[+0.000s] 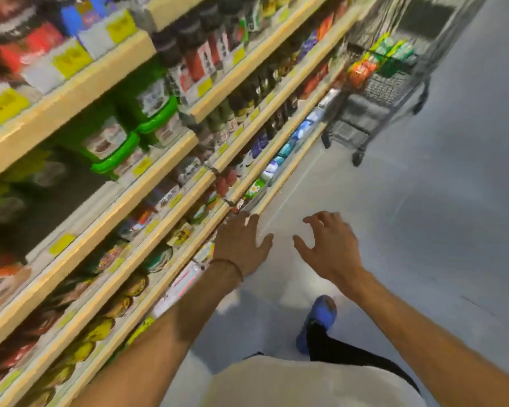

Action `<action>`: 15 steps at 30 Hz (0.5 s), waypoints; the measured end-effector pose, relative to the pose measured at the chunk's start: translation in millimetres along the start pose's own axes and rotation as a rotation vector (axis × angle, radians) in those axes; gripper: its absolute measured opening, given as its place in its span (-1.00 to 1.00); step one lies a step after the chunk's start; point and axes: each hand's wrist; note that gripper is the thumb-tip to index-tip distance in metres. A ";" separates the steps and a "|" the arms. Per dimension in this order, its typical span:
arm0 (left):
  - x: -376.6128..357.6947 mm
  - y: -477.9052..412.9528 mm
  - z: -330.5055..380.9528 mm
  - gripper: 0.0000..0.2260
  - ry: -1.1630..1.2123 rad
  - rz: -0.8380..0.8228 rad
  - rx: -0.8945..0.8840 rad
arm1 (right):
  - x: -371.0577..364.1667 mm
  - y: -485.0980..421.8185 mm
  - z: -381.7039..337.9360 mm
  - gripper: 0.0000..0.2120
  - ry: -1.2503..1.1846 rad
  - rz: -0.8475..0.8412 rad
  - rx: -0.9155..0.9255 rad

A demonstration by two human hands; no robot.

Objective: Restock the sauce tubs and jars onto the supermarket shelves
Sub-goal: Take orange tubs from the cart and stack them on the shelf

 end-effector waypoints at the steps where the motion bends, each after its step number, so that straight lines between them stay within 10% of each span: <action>1: -1.0 -19.6 18.6 -0.41 -0.013 0.006 -0.027 | 4.7 -12.5 18.9 -0.51 0.000 0.005 -0.012; 15: -2.6 -257.5 221.1 -0.46 -0.094 0.078 -0.224 | 60.6 -201.2 238.8 -0.51 0.030 0.079 -0.120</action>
Point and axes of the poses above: each hand's wrist, its own y-axis away from the middle knuckle, its own x-axis out of the back of the hand, z = x × y, and after that the axes turned 8 degrees about z, right-handed
